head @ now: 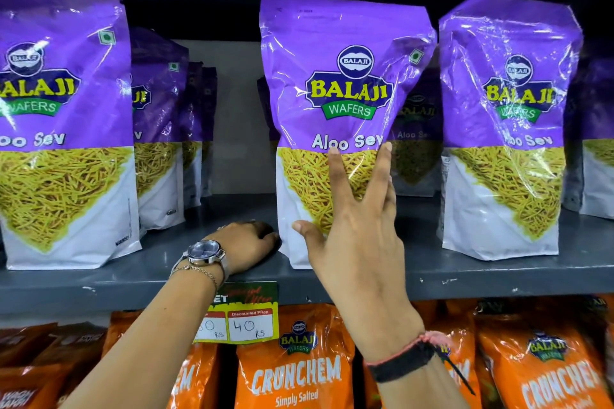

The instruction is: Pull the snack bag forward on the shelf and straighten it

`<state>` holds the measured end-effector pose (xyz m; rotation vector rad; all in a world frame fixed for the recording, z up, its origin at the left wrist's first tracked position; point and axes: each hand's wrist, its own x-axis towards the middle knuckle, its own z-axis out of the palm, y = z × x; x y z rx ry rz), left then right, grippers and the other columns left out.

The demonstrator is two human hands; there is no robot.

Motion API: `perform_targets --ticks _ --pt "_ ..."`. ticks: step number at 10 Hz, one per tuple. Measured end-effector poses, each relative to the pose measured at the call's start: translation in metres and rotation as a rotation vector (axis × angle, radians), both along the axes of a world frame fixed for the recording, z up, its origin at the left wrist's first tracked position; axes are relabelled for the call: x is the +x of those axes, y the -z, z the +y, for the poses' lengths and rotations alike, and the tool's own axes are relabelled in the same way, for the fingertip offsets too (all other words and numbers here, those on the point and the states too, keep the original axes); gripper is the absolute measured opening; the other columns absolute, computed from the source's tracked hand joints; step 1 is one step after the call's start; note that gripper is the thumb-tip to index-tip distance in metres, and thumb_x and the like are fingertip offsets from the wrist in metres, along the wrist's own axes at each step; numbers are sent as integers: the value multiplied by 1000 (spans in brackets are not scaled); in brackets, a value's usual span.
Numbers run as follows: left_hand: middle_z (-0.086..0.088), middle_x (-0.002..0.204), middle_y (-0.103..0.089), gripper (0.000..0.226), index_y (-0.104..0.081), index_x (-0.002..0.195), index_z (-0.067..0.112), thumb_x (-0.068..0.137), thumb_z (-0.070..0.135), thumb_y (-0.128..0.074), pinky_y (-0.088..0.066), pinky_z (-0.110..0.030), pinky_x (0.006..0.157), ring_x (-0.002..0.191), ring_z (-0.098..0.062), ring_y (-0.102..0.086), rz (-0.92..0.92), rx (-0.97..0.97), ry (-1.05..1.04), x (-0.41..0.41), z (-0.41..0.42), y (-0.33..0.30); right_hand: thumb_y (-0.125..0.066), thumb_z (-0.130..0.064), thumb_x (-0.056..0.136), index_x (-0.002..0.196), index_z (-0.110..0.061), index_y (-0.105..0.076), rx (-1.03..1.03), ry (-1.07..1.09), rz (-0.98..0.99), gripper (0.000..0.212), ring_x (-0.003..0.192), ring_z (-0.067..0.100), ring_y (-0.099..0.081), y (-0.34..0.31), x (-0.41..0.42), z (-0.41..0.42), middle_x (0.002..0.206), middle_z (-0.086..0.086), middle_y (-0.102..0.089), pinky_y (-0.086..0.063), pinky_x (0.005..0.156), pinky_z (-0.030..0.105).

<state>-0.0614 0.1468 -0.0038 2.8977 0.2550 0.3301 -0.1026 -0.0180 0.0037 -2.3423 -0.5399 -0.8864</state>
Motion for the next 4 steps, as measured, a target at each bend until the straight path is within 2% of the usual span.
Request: perform_targets --ticks 4 --pt "-11 140 -51 45 -48 131 21 94 42 -33 -39 -34 103 126 -30 -48 -11 9 -4 2 0 0 -62 -44 85 149 -35 -3 -11 24 8 87 143 34 -3 0 9 3 155 11 25 -48 93 50"
